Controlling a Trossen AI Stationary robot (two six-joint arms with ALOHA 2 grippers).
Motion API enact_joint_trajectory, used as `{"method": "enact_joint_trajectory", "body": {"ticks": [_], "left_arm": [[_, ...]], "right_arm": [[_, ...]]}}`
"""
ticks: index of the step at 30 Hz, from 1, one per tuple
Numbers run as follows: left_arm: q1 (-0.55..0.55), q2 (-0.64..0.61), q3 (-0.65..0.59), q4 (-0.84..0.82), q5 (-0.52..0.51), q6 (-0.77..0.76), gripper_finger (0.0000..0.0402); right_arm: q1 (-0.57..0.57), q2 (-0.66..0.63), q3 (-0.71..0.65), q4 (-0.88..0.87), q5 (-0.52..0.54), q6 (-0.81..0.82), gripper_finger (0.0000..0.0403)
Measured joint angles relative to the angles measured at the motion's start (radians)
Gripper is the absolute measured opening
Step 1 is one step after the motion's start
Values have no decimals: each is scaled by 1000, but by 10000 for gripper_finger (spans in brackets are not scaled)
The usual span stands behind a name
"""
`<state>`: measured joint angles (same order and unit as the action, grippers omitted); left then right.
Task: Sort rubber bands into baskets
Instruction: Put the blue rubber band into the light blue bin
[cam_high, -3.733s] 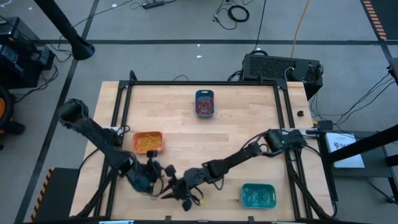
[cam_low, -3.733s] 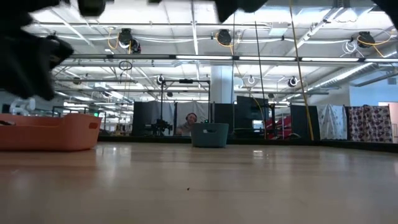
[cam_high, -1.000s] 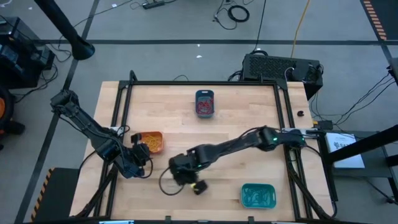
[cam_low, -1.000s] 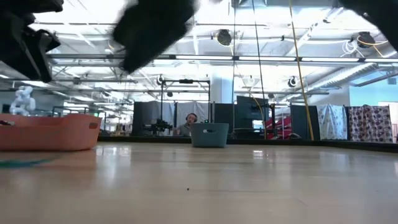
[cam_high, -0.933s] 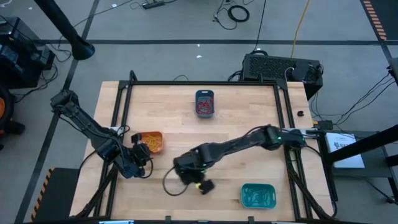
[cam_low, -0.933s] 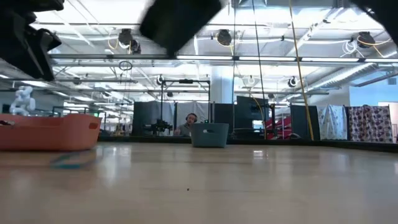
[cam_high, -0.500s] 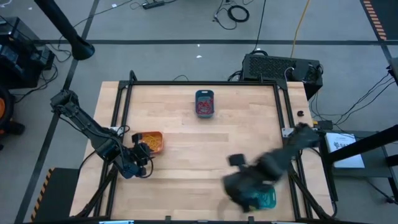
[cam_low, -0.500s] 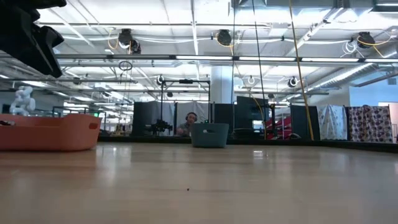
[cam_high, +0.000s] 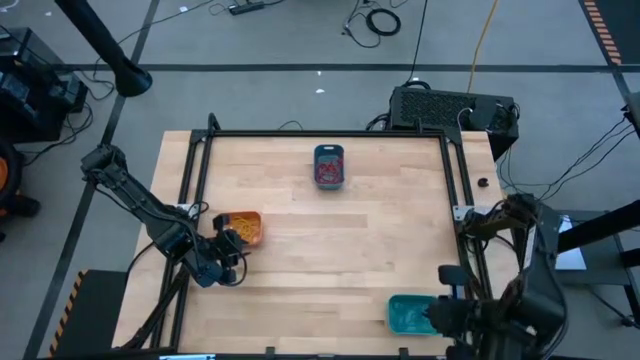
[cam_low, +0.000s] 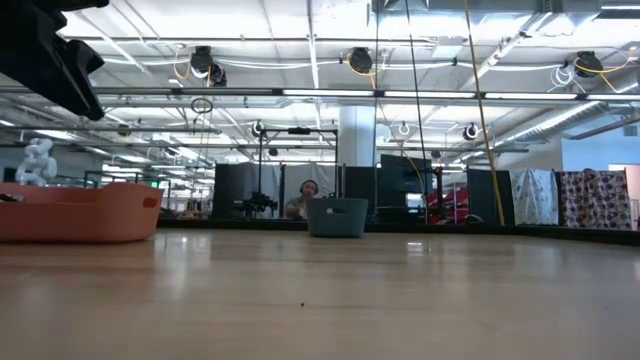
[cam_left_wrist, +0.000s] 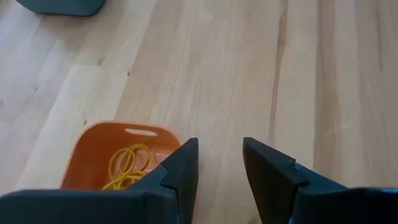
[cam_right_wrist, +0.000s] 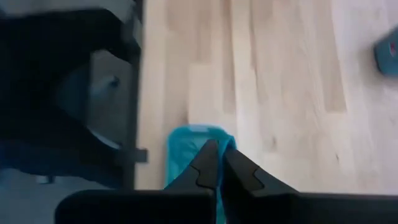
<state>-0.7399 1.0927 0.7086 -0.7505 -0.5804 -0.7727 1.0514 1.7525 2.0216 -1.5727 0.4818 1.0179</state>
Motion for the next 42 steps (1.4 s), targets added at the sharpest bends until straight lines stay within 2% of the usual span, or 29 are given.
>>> {"method": "enact_joint_trajectory", "body": {"ticks": [4, 14, 17, 23, 29, 32, 37, 42], "left_arm": [[0, 0, 0, 33, 0, 0, 134], [0, 0, 0, 80, 4, -6, 134], [0, 0, 0, 103, 5, -6, 134], [0, 1, 0, 118, 16, -8, 134], [0, 51, 0, 138, 18, -7, 134], [0, 100, 0, 166, 6, -4, 134], [1, 185, 0, 263, -24, 69, 134], [65, 223, 0, 464, -18, 263, 134]], "right_arm": [[29, -1, -146, 15, 3, 79, 0], [58, -2, -444, 189, -19, 177, 0], [59, -10, -523, 247, -73, 227, 0], [59, -49, -631, 423, -111, 248, 0], [59, -50, -717, 454, -118, 293, 0], [58, -50, -764, 467, -154, 337, 0], [40, -52, -831, 552, -214, 358, 0], [-16, -143, -946, 706, -299, 365, 0]]}}
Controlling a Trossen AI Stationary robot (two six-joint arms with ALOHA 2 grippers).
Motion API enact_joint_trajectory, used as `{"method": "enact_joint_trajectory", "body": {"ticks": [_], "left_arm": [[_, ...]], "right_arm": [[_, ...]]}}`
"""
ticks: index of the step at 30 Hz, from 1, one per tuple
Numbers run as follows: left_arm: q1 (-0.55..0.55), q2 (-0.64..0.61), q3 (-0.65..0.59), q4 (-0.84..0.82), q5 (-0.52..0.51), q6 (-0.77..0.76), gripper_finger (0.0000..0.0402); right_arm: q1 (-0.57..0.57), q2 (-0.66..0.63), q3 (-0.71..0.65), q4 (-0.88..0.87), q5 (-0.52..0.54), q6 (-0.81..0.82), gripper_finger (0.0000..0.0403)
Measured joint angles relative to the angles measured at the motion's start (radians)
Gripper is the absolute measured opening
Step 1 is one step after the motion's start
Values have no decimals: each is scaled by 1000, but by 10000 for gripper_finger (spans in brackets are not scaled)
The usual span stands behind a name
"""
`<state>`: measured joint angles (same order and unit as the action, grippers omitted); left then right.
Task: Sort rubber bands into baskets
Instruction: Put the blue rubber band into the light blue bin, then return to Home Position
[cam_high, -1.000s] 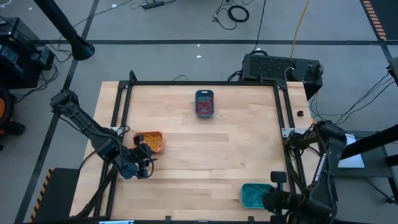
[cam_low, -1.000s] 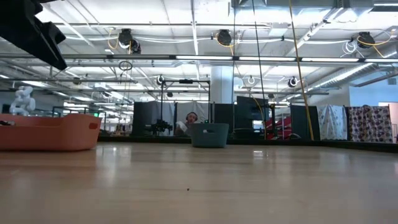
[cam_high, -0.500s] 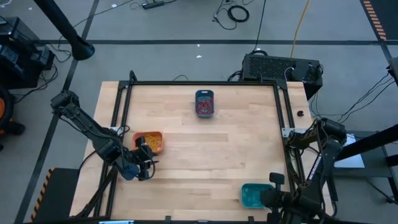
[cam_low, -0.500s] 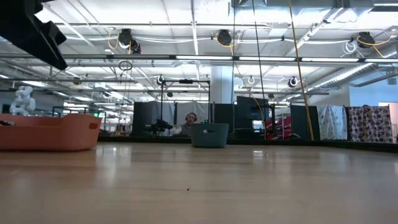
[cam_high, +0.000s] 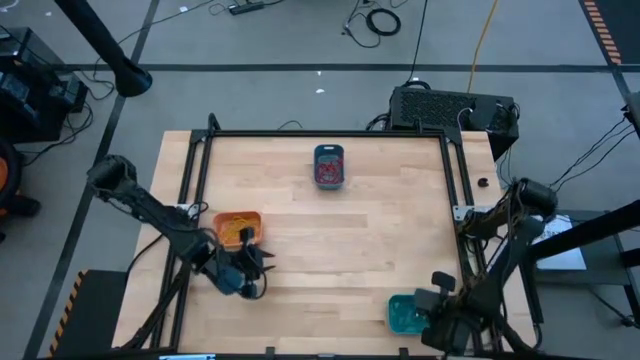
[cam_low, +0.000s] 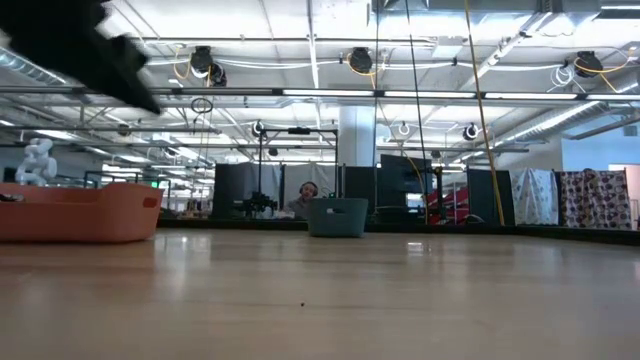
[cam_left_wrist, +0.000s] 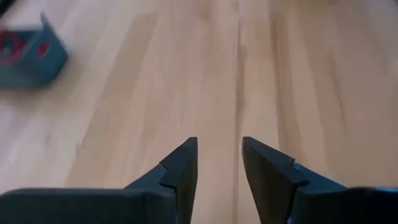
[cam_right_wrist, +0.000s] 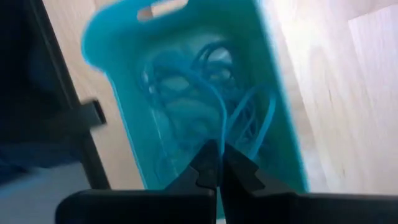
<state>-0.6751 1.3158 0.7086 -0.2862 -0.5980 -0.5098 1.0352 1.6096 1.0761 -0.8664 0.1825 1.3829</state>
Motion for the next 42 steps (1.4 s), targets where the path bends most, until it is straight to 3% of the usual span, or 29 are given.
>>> {"method": "enact_joint_trajectory", "body": {"ticks": [6, 11, 16, 22, 25, 29, 35, 39, 42], "left_arm": [[130, -8, 0, 207, 139, 173, 134], [190, -8, 0, 280, 200, 228, 134], [217, -8, 0, 430, 289, 313, 134], [249, -8, 0, 497, 311, 403, 134], [283, -8, 0, 511, 336, 437, 134], [345, -8, 0, 538, 360, 448, 134], [443, -9, 0, 538, 361, 455, 134], [469, -61, 0, 494, 362, 440, 134], [473, -128, 0, 435, 362, 439, 134]], "right_arm": [[-31, -136, -110, 101, 1, 71, 0], [-31, -167, -133, 88, 27, 179, 7], [-30, -167, -133, 93, 19, 203, 57], [-30, -170, -133, 93, -47, 183, 138], [-32, -196, -133, 93, -32, 125, 170], [-42, -257, -133, 69, 164, 8, 191], [-118, -372, -135, 63, 403, -325, 185], [-265, -491, -229, 150, 395, -537, 164], [-391, -610, -348, 297, 259, -712, 143]]}}
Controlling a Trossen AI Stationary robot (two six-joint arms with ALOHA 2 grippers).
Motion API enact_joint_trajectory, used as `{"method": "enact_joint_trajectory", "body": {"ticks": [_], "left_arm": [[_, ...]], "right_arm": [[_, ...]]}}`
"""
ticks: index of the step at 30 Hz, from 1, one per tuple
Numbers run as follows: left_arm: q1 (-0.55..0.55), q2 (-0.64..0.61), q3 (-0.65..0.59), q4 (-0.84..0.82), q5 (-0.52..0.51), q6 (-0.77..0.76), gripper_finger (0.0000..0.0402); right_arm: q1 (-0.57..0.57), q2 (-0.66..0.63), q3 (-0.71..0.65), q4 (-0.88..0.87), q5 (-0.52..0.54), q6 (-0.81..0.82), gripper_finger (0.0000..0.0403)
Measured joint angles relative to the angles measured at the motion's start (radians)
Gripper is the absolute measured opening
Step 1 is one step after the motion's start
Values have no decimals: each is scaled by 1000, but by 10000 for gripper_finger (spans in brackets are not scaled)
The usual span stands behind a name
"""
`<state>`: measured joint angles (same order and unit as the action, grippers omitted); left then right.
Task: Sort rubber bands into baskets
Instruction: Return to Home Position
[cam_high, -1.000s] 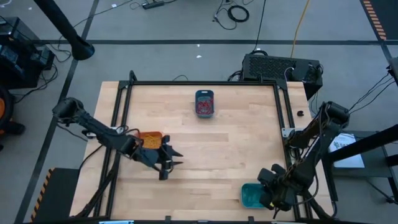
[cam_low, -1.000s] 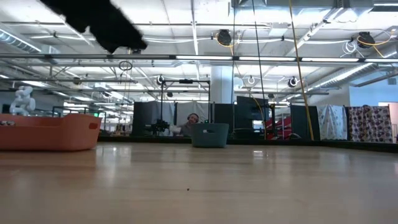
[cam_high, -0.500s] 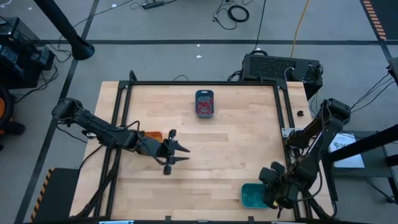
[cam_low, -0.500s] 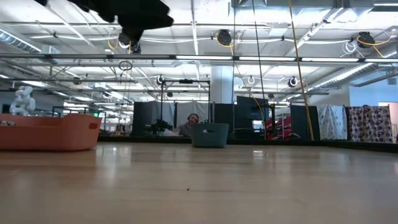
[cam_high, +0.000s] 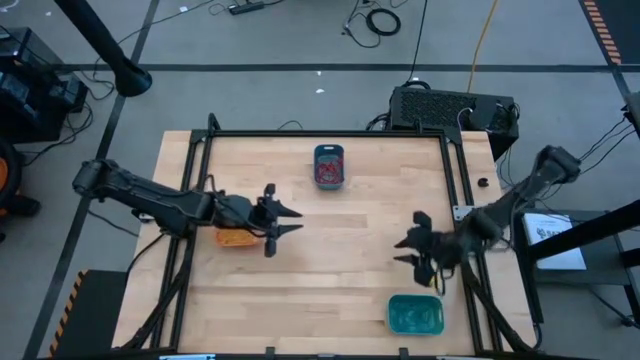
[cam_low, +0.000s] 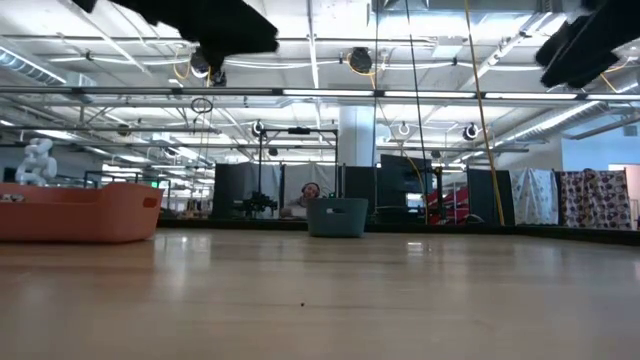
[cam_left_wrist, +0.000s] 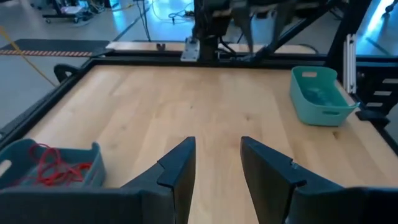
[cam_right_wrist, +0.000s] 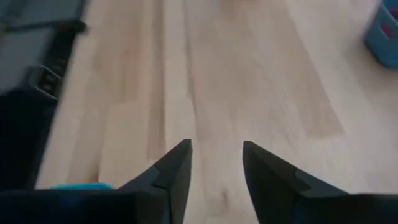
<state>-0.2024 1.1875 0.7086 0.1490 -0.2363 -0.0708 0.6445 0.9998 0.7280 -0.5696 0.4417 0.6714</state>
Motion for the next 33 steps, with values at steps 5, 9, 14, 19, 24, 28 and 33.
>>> {"method": "enact_joint_trajectory", "body": {"ticks": [5, 9, 14, 19, 24, 28, 33], "left_arm": [[-1, -127, -23, -46, -1, 2, 134], [6, -235, -128, -27, -75, 8, 134], [48, -372, -317, 66, -162, -44, 134], [125, -490, -464, 105, -124, -126, 134], [151, -574, -552, 146, -26, -133, 134], [151, -609, -631, 205, -48, -135, 134], [151, -609, -701, 316, -53, -186, 134]], "right_arm": [[-174, -210, -154, 218, -180, -267, 106], [-269, -363, -255, 390, -269, -509, 68], [-373, -512, -363, 644, -414, -670, 8], [-457, -573, -484, 739, -527, -737, 9], [-542, -564, -613, 920, -522, -715, 2], [-602, -560, -678, 974, -522, -706, 1], [-656, -561, -715, 962, -520, -641, 1]]}}
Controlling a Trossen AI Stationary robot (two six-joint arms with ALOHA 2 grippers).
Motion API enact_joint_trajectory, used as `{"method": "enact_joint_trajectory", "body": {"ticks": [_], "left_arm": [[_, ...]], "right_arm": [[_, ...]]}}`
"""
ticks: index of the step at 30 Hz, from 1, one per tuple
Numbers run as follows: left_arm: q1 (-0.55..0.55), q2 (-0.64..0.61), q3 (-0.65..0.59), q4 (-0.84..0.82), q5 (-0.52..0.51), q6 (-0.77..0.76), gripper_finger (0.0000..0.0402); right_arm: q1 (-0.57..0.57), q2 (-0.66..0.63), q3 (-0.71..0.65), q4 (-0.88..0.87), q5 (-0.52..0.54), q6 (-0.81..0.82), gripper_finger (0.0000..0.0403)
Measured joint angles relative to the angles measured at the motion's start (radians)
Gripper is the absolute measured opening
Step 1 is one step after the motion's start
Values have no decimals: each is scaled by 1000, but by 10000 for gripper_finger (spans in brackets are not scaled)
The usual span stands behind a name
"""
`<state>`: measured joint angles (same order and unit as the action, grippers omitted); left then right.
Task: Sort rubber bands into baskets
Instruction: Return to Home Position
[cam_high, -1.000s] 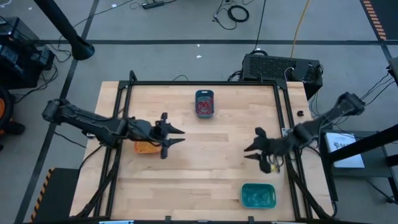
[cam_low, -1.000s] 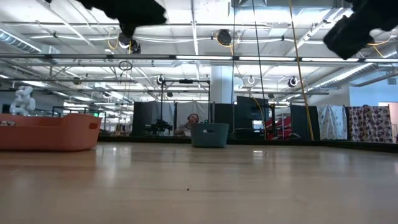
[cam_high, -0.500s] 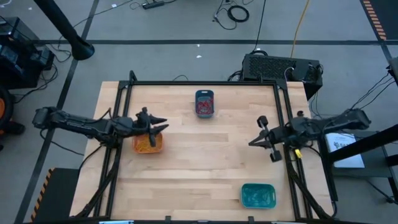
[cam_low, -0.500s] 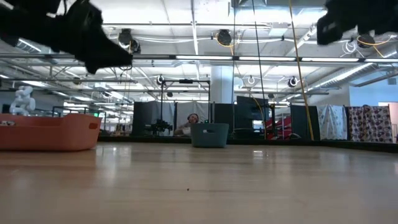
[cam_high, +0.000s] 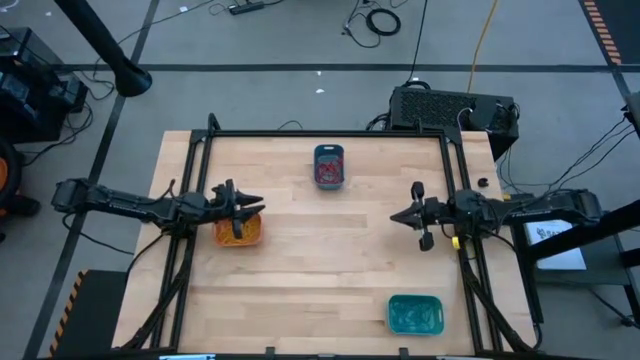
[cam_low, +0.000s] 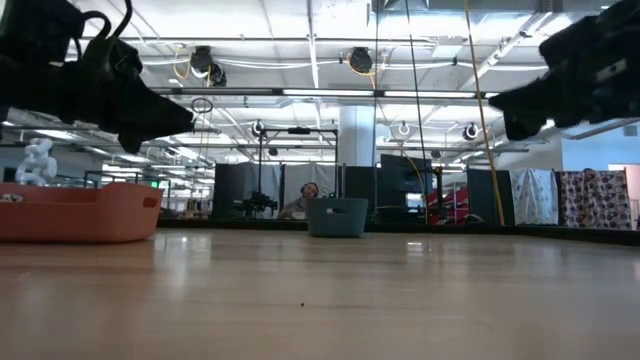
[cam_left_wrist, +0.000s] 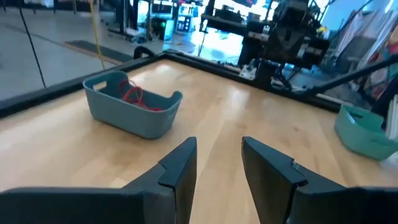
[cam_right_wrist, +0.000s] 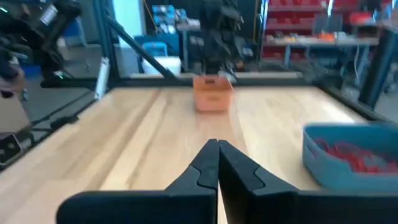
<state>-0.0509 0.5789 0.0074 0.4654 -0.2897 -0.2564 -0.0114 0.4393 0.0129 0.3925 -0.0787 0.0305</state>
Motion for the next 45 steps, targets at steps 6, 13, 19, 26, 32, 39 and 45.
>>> {"method": "enact_joint_trajectory", "body": {"ticks": [6, 13, 19, 26, 32, 39, 45], "left_arm": [[-1, 10, 0, 28, -25, -46, 134], [-1, 10, -1, -6, -132, -16, 134], [-1, 10, -1, -5, -134, 7, 134], [-1, 10, -1, -5, -134, 7, 134], [-1, 10, -2, -4, -134, 7, 134], [-1, 10, -2, -4, -134, 6, 134], [-1, 10, -2, -4, -134, 5, 134]], "right_arm": [[-21, -4, 1, -53, 39, -14, 0], [-21, -68, 1, -63, 81, -42, 0], [-21, -170, 1, -200, 81, 5, 0], [-21, -277, 1, -318, 80, 9, 0], [-20, -318, 4, -381, 53, -17, 0], [-20, -296, 4, -381, 54, 58, 0], [-20, -295, 4, -381, 53, 83, 0]]}}
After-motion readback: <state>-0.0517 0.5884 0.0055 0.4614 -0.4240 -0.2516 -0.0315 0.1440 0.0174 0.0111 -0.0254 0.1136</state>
